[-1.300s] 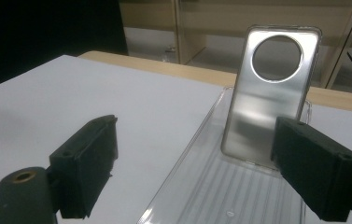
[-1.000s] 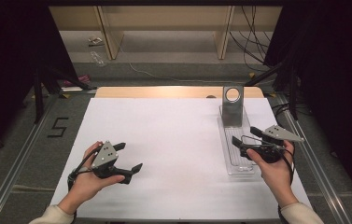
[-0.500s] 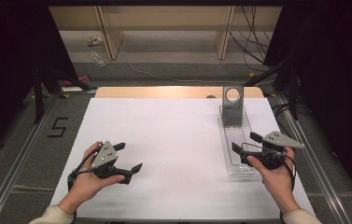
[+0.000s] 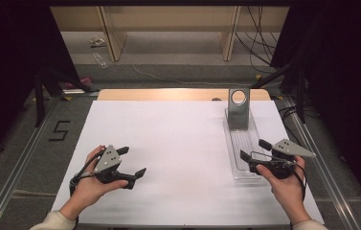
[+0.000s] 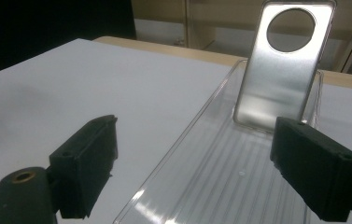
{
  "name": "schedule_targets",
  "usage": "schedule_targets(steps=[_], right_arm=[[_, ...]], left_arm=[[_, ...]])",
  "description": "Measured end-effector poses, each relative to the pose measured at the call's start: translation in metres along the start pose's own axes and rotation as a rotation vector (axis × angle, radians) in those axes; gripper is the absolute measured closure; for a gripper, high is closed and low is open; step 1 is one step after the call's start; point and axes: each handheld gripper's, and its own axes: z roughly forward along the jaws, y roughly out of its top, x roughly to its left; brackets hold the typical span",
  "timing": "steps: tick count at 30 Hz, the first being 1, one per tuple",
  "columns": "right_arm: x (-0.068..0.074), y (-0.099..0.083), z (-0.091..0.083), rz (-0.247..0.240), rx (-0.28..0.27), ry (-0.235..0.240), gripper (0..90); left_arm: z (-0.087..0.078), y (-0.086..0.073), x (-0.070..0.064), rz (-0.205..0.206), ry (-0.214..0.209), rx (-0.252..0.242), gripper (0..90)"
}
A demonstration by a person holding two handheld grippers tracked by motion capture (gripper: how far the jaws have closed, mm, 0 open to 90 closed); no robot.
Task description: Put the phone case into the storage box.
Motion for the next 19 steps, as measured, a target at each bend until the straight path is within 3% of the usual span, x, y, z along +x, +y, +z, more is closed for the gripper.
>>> schedule_targets(steps=[13, 19], right_arm=[[0.0016, -0.0023, -0.0038, -0.018, -0.016, -0.012, 16.0], [0.0037, -0.0023, -0.0054, -0.055, -0.034, -0.025, 15.9]], left_arm=[[0.0004, 0.0006, -0.0003, 0.001, 0.000, 0.004, 6.5], [0.0005, 0.0006, -0.0004, 0.001, -0.002, 0.008, 6.3]])
